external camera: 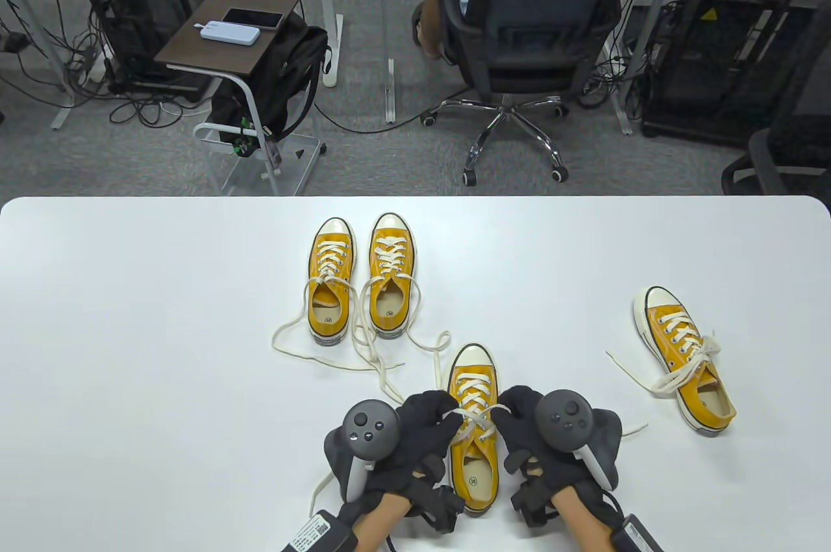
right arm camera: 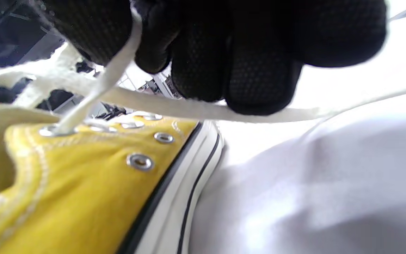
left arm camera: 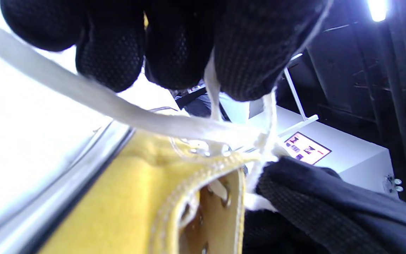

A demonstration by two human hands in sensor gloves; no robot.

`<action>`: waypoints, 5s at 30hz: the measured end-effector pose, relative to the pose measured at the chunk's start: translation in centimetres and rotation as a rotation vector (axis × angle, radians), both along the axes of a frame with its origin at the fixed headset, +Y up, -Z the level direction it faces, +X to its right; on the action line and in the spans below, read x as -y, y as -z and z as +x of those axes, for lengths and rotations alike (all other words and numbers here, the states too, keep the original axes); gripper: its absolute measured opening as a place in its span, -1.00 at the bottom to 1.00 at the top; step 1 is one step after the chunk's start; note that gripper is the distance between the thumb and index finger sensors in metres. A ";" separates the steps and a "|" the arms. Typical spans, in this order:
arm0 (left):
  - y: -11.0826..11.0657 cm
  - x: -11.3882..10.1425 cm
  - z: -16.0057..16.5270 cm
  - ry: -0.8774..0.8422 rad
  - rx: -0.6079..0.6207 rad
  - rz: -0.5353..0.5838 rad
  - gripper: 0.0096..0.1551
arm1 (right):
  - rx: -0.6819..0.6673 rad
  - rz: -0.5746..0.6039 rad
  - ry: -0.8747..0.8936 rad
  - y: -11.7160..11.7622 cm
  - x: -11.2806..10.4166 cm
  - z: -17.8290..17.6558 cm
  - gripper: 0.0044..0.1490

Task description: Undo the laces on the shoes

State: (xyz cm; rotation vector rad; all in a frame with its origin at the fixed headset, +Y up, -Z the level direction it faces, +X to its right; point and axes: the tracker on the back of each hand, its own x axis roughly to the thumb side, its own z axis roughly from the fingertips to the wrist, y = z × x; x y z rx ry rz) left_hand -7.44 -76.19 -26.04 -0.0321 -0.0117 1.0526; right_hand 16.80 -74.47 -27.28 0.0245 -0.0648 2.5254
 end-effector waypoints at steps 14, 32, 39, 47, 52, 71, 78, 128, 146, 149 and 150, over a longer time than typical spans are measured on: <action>0.2 0.3 -0.9 -0.021 -0.069 -0.018 -0.60 | 0.078 -0.013 0.027 0.2 -0.2 1.4 -0.54; 0.7 0.4 -2.7 -0.038 -0.157 -0.027 -0.58 | 0.178 -0.022 0.097 0.6 -0.3 3.6 -0.50; 0.8 0.5 -3.3 -0.049 -0.180 -0.039 -0.55 | 0.203 -0.043 0.118 0.8 -0.1 4.4 -0.50; 0.9 0.8 -4.3 -0.049 -0.222 -0.042 -0.55 | 0.250 -0.047 0.162 0.9 -0.1 5.5 -0.50; 1.2 0.9 -4.6 -0.071 -0.222 -0.059 -0.54 | 0.271 -0.055 0.180 1.0 0.0 6.1 -0.50; 1.3 1.4 -7.0 -0.091 -0.326 -0.079 -0.58 | 0.402 -0.071 0.302 0.9 0.1 9.4 -0.50; 1.5 1.7 -8.0 -0.127 -0.359 -0.093 -0.54 | 0.430 -0.079 0.331 1.0 0.2 10.1 -0.50; 2.3 -1.5 -12.5 0.253 -0.224 -0.311 -0.35 | 0.313 -0.060 0.045 0.3 -1.1 8.1 -0.28; 2.3 -1.7 -11.6 0.233 -0.169 -0.328 -0.31 | -0.268 -0.411 -0.399 -2.2 0.8 -4.2 0.21; 2.3 -1.8 -11.6 0.234 -0.166 -0.328 -0.31 | -0.224 -0.385 -0.379 -2.0 1.2 -4.3 0.03; 2.3 -1.7 -11.6 0.236 -0.166 -0.327 -0.31 | -0.222 -0.404 -0.367 -2.0 1.4 -4.4 -0.02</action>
